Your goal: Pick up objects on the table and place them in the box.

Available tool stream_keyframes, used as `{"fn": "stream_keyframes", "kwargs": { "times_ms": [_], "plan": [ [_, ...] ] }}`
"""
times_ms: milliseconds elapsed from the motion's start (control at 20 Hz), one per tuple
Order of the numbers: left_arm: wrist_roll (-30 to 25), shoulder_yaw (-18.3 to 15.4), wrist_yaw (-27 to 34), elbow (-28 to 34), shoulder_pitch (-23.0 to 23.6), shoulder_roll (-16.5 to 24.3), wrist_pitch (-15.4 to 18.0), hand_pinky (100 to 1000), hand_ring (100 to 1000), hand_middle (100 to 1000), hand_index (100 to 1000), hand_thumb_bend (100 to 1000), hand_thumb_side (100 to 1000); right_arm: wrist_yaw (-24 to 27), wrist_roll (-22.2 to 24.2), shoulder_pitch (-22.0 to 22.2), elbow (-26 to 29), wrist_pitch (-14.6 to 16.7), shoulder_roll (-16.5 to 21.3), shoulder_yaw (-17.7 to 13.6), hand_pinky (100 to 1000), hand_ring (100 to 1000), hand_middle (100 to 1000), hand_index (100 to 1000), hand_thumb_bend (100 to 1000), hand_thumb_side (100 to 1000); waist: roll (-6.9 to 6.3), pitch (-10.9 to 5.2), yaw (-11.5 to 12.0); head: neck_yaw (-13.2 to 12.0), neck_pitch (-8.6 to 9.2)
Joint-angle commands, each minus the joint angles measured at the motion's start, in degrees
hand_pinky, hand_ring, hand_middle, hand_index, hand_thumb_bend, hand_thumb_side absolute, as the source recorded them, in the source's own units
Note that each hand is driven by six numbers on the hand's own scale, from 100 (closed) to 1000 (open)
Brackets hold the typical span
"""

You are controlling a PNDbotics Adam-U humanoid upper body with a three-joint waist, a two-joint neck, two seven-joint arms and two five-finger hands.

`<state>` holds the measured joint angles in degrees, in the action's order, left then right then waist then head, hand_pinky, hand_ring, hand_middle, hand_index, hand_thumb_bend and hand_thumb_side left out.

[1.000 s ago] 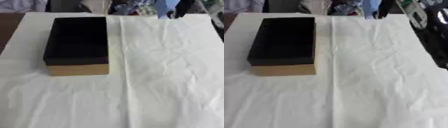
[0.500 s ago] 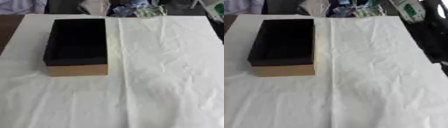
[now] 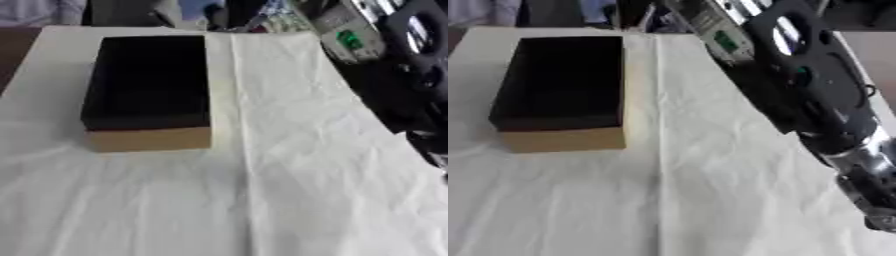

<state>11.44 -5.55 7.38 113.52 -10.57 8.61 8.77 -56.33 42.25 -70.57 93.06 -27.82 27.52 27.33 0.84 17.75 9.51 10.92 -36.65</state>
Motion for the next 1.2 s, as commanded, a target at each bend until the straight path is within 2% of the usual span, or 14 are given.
{"fn": "stream_keyframes", "kwargs": {
  "times_ms": [50,300,500,700,750,800,850,900,1000,1050,1200],
  "plan": [
    [0.0,0.0,0.1,1.1,-0.5,0.8,-0.1,1000,602,696,864,100,657,-0.2,1.5,-0.8,-0.4,-3.5,-1.3,0.6,733,706,425,418,100,100,-0.07,-0.96,0.2,0.4,0.50],
    [-0.2,0.1,0.2,1.1,-0.6,0.6,-0.3,1000,602,696,864,100,658,-0.1,1.2,-0.3,-1.9,-5.0,-3.4,2.6,731,705,434,436,100,100,0.04,-0.78,0.5,0.4,0.73],
    [-0.2,0.0,0.2,1.1,-0.6,0.5,-0.3,1000,602,696,864,100,659,-1.4,0.9,0.1,-3.7,-6.3,-4.6,4.0,732,711,468,492,100,100,0.10,-0.64,0.8,0.5,0.86],
    [-0.3,0.0,0.2,1.1,-0.6,0.3,-0.4,1000,602,696,864,100,657,-1.6,1.9,0.2,-4.9,-6.4,-5.4,5.2,745,728,501,547,100,100,0.17,-0.51,1.0,0.5,0.87],
    [-0.3,0.0,0.2,1.1,-0.6,0.3,-0.4,1000,602,696,865,100,658,-1.4,2.4,0.2,-4.9,-6.1,-5.5,5.5,770,757,600,664,100,100,0.18,-0.47,1.0,0.5,0.88],
    [-0.3,0.0,0.2,1.1,-0.6,0.3,-0.4,1000,602,696,865,100,658,-1.2,3.1,0.2,-4.9,-5.7,-5.5,5.7,770,757,600,664,100,100,0.19,-0.46,1.0,0.5,0.88],
    [-0.3,0.0,0.2,1.1,-0.6,0.3,-0.5,1000,602,695,865,100,659,-1.1,3.9,0.2,-4.9,-5.2,-5.6,5.9,799,792,686,738,170,100,0.19,-0.43,1.1,0.5,0.88],
    [-0.4,0.1,0.2,1.1,-0.6,0.3,-0.5,1000,602,695,865,100,659,-1.0,4.8,0.2,-4.8,-4.5,-5.7,6.1,820,816,736,776,203,100,0.19,-0.41,1.1,0.5,0.89],
    [-0.4,0.1,0.2,1.1,-0.6,0.2,-0.5,1000,602,694,865,100,658,-0.8,6.5,0.2,-4.4,-2.9,-5.7,6.0,831,829,758,798,217,100,0.17,-0.39,1.1,0.6,0.92],
    [-0.4,0.0,0.2,1.1,-0.6,0.2,-0.5,1000,602,694,865,100,658,-0.7,7.3,0.2,-4.1,-2.2,-5.7,6.0,864,868,815,848,215,100,0.17,-0.38,1.1,0.5,0.93],
    [-0.6,0.1,0.2,1.1,-0.6,0.2,-0.6,1000,602,693,865,100,658,-1.4,9.3,0.1,-3.5,-0.3,-5.7,5.7,886,894,856,885,206,100,0.16,-0.40,1.1,0.5,0.97]
  ]
}}
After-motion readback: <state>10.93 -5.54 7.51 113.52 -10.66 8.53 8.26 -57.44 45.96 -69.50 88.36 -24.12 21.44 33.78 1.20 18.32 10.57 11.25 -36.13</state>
